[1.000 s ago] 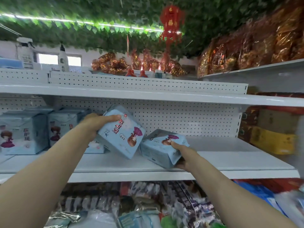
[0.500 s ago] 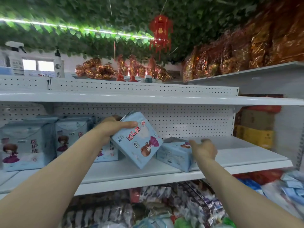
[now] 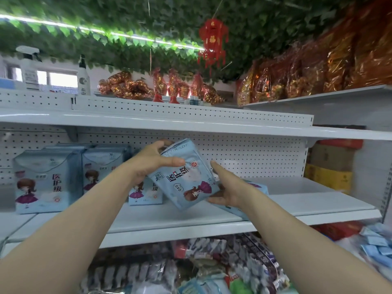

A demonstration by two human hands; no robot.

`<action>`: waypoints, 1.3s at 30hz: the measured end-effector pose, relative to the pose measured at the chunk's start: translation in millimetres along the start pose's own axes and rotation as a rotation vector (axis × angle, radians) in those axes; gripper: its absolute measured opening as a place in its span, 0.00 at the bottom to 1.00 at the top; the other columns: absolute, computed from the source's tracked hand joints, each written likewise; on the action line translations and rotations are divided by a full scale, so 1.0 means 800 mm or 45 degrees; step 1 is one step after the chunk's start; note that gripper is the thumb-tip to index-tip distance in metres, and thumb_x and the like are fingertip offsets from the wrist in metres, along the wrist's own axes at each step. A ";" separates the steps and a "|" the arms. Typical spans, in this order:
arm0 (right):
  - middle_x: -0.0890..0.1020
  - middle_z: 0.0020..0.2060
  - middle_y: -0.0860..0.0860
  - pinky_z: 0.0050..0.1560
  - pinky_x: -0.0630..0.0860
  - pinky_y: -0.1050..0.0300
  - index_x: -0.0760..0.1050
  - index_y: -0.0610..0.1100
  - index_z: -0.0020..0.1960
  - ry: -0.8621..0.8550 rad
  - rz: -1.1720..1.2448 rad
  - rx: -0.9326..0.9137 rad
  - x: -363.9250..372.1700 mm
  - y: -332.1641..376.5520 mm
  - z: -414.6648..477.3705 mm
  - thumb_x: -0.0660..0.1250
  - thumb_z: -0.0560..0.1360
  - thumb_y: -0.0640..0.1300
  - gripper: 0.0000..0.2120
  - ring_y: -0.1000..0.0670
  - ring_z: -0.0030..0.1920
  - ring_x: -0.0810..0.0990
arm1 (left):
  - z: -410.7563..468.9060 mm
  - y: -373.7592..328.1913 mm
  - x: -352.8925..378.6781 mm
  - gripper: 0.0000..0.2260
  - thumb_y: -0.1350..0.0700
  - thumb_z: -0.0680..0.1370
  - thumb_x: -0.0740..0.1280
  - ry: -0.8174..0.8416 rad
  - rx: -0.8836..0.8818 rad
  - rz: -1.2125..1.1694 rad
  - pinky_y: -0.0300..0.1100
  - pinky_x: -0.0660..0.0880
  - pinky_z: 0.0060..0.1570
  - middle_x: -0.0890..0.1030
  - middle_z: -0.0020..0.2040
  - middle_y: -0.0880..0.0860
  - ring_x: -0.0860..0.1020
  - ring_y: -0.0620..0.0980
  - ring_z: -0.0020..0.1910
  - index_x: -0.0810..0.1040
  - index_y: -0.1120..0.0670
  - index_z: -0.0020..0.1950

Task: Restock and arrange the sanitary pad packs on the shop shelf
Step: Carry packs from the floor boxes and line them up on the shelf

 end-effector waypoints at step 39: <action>0.83 0.58 0.46 0.50 0.80 0.50 0.62 0.53 0.78 0.028 0.551 -0.406 0.029 0.009 0.033 0.74 0.75 0.42 0.36 0.47 0.51 0.83 | 0.019 0.052 -0.030 0.14 0.60 0.71 0.77 -0.323 0.139 -0.271 0.46 0.78 0.42 0.82 0.58 0.53 0.84 0.57 0.52 0.74 0.49 0.47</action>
Point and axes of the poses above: each hand's wrist, its own z-axis towards the middle knuckle, its own x-axis out of the palm, y = z × x, the point moved 2 cm from there along z, towards the middle knuckle
